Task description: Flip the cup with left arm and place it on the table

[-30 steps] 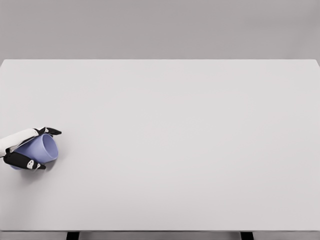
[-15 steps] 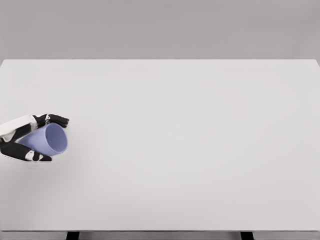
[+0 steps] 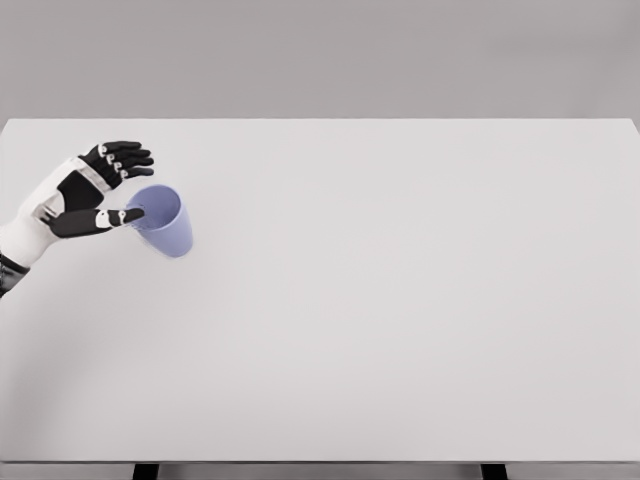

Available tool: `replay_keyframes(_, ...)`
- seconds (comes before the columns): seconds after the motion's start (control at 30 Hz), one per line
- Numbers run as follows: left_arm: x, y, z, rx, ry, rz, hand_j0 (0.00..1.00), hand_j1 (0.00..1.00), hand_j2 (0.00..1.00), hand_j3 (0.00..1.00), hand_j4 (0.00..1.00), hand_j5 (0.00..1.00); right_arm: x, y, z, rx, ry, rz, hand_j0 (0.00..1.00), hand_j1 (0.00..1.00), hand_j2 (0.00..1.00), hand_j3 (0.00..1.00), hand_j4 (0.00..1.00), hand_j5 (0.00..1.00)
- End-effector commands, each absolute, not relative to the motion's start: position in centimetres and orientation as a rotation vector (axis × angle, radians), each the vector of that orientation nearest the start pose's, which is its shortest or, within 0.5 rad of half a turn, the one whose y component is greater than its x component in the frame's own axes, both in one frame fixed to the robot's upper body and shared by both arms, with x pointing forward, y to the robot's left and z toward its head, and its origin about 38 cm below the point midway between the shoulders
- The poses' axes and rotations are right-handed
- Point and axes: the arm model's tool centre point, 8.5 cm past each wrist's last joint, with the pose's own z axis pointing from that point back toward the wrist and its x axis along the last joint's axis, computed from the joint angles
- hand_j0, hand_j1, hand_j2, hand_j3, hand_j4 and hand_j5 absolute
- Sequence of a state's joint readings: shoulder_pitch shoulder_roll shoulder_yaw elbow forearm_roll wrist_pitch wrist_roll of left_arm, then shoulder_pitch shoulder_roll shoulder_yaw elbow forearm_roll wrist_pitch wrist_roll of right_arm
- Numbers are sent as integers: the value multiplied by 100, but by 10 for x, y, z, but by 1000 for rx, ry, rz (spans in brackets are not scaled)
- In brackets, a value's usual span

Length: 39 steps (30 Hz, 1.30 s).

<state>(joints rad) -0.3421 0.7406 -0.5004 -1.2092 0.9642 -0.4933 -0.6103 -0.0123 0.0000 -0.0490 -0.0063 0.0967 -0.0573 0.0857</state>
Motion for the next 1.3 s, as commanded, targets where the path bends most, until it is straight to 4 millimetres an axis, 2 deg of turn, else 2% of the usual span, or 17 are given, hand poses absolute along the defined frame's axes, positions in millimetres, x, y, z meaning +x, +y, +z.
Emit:
replay_keyframes(0.0,410,368,134,-531,-1734,-545,78,78,78,78,78,78,16,-264,-262,-1,-72,54,100,100,100,100,100,100)
replay_keyframes(0.1,411,367,136,-532,-1740,-550,78,78,78,78,78,78,17,-264,-262,-1,-72,54,100,100,100,100,100,100)
replay_keyframes(0.23,416,363,148,-542,-1765,-572,99,99,99,99,99,99,16,-264,-262,-1,-74,54,100,100,100,100,100,100)
replay_keyframes(0.6,416,363,150,-533,-1761,-593,100,100,100,100,100,100,16,-264,-262,-1,-71,54,100,100,100,100,100,100)
replay_keyframes(0.67,423,339,143,-473,-1688,-792,100,100,100,100,100,100,16,-264,-262,-1,-71,54,100,100,100,100,100,100)
replay_keyframes(0.7,427,325,134,-463,-1642,-840,100,100,100,100,100,100,16,-264,-262,-1,-71,54,100,100,100,100,100,100)
replay_keyframes(0.73,434,322,123,-436,-1568,-847,100,100,100,100,100,100,16,-264,-262,-1,-71,54,100,100,100,100,100,100)
replay_keyframes(1.07,435,331,133,-419,-1600,-847,100,100,100,100,100,100,16,-264,-262,-1,-71,54,100,100,100,100,100,100)
replay_keyframes(1.27,415,355,162,-396,-1665,-907,100,100,100,100,100,100,16,-264,-262,-1,-72,54,100,100,100,100,100,100)
